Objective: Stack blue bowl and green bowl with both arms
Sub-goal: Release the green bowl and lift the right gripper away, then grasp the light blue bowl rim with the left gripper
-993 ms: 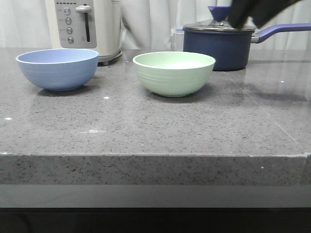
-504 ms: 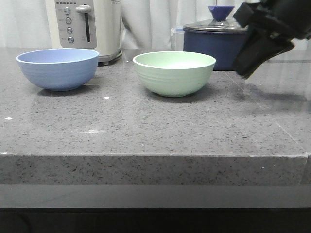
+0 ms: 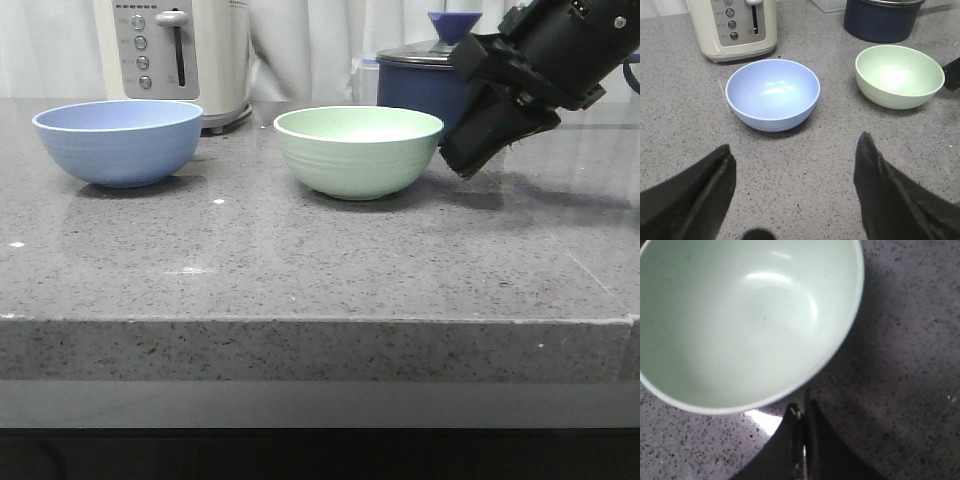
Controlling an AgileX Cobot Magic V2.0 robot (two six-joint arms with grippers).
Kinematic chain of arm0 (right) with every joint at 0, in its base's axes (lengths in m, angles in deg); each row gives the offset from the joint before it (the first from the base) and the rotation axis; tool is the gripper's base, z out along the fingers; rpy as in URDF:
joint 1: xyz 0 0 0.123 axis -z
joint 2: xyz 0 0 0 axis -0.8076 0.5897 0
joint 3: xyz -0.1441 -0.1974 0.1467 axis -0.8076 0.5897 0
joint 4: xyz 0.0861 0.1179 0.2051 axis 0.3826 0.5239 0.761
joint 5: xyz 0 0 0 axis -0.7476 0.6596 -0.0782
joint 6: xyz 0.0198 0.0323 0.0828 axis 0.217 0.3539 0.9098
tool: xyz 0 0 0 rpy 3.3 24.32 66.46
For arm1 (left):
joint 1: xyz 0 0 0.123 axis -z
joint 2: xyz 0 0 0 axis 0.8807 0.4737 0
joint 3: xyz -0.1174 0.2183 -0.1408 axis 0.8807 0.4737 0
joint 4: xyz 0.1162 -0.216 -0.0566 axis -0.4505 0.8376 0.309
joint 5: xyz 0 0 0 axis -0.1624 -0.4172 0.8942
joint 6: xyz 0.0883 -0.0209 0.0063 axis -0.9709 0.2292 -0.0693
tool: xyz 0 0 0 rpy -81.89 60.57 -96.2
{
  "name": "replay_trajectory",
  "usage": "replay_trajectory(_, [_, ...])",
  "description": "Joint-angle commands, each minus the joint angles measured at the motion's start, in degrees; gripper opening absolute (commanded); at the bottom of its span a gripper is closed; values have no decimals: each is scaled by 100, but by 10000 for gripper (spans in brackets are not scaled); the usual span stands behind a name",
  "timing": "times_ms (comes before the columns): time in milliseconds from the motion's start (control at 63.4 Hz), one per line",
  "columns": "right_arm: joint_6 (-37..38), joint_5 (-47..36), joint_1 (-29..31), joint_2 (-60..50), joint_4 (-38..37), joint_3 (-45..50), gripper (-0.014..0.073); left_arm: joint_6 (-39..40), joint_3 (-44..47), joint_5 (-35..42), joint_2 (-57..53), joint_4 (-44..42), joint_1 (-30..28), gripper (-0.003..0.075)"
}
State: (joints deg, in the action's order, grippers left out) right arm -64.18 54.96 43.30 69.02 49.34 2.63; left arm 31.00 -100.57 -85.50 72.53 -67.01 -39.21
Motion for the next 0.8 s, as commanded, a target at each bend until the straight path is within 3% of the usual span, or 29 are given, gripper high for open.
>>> replay_trajectory(0, [-81, -127, 4, -219, 225, -130, -63, 17, -160, 426, 42, 41, 54, 494])
replay_trajectory(142, [-81, -127, 4, -219, 225, -130, -63, 76, -247, 375, 229, 40, 54, 494])
replay_trajectory(347, [-81, -127, 4, -219, 225, -130, -63, 228, -998, -548, 1218, -86, -73, 494])
replay_trajectory(567, [-81, -127, 4, -219, 225, -130, -63, 225, -2008, -1046, 2630, -44, -878, 494])
replay_trajectory(788, [-81, -127, 4, -219, 225, -130, -63, 171, -2994, -1281, 4040, 645, -1541, 494])
